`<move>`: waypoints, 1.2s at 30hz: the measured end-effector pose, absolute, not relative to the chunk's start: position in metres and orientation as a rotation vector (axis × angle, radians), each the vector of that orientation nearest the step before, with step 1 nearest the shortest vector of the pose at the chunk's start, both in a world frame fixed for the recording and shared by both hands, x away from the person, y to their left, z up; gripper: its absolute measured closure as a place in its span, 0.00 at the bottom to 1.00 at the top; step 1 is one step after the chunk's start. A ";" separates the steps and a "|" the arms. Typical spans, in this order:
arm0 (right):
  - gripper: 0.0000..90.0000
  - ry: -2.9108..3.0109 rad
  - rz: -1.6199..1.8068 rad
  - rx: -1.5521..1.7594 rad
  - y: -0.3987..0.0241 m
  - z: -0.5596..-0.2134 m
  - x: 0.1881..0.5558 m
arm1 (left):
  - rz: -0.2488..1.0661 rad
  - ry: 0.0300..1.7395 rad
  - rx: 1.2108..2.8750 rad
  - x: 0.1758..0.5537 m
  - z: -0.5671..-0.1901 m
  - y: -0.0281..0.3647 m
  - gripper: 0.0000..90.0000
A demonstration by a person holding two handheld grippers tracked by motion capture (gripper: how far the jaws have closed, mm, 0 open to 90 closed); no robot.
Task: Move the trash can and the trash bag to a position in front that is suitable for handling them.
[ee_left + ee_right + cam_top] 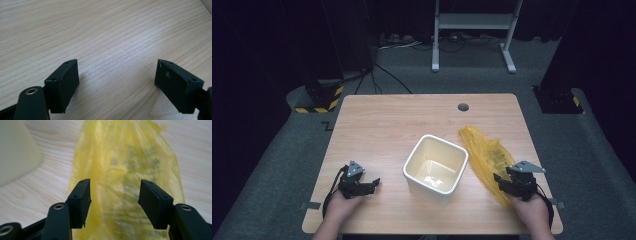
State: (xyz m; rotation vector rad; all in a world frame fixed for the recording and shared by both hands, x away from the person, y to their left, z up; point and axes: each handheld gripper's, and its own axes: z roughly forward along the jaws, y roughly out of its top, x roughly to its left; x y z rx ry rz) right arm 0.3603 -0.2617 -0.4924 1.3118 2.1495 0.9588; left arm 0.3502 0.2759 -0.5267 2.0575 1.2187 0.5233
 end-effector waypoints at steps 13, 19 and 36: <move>0.48 2.192 0.858 1.389 -0.254 -0.514 0.365 | 0.518 1.215 2.061 0.351 -0.527 0.276 0.21; 0.48 2.074 0.829 1.487 -0.260 -0.515 0.366 | 0.518 1.215 2.061 0.351 -0.527 0.276 0.21; 0.42 1.963 0.872 1.504 -0.231 -0.493 0.352 | 0.517 1.220 2.057 0.351 -0.527 0.276 0.20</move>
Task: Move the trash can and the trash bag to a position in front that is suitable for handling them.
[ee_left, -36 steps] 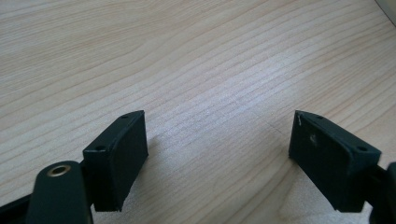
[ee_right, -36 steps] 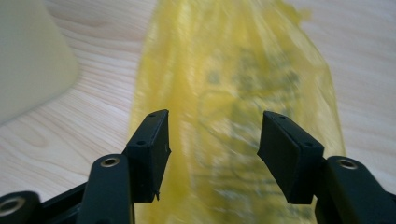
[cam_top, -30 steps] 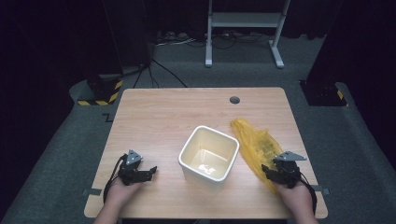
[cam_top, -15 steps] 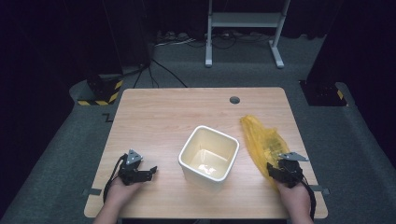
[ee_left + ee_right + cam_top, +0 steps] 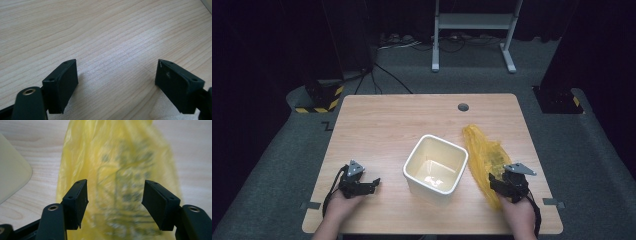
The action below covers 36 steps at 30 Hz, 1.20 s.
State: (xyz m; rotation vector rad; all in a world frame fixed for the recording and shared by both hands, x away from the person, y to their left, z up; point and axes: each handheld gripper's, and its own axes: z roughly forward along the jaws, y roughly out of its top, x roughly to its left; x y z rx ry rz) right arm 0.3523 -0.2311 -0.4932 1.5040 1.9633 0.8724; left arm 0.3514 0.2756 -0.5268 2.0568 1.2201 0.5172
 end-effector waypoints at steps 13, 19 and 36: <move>0.44 2.177 0.889 1.311 -0.259 -0.511 0.363 | 0.518 1.216 2.062 0.352 -0.527 0.276 0.20; 0.43 2.169 0.872 1.343 -0.255 -0.517 0.364 | 0.518 1.215 2.062 0.352 -0.527 0.276 0.20; 0.40 1.915 0.738 1.667 -0.254 -0.514 0.348 | 0.513 1.229 2.073 0.355 -0.525 0.274 0.20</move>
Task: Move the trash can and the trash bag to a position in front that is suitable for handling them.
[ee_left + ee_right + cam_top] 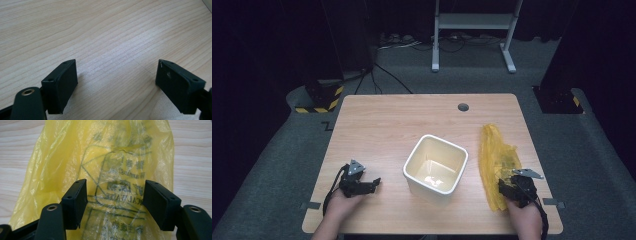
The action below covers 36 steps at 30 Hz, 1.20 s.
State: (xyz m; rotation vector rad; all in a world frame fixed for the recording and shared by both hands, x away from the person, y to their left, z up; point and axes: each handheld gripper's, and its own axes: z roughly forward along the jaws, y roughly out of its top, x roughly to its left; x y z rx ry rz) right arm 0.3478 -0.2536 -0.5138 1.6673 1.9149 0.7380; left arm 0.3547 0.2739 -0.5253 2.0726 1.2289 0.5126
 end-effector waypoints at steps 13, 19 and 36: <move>0.39 1.954 0.732 1.635 -0.238 -0.513 0.341 | 0.507 1.223 2.078 0.358 -0.525 0.272 0.18; 0.36 1.961 0.746 1.583 -0.235 -0.511 0.340 | 0.501 1.226 2.077 0.358 -0.526 0.271 0.16; 0.37 1.878 0.874 1.385 -0.227 -0.494 0.328 | 0.455 1.241 2.055 0.358 -0.522 0.271 0.19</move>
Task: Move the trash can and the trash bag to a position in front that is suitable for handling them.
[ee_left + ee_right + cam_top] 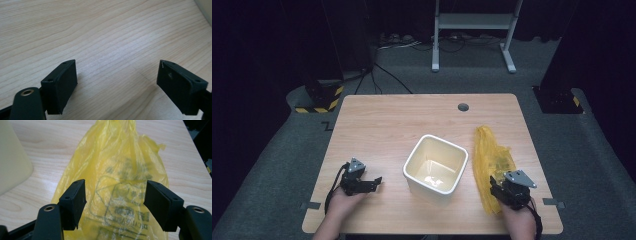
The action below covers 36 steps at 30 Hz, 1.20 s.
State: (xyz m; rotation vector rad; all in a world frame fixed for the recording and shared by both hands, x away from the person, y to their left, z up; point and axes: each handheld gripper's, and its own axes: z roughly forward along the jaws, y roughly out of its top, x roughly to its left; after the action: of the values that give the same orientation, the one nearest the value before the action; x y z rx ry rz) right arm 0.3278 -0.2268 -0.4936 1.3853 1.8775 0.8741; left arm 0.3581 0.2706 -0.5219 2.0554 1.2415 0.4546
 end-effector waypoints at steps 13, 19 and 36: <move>0.37 1.939 0.860 1.383 -0.207 -0.494 0.324 | 0.542 1.090 1.948 0.342 -0.480 0.255 0.17; 0.32 2.006 0.898 1.330 -0.189 -0.492 0.320 | 0.513 1.060 1.933 0.339 -0.470 0.245 0.17; 0.34 2.051 0.996 1.360 -0.203 -0.495 0.322 | 0.458 1.002 1.915 0.336 -0.438 0.226 0.18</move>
State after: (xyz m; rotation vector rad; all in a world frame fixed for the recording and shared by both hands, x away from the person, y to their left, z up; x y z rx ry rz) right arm 0.3215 -0.2025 -0.4950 1.3602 2.0506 0.9961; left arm 0.3359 0.2261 -0.4381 1.9153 1.0018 0.4584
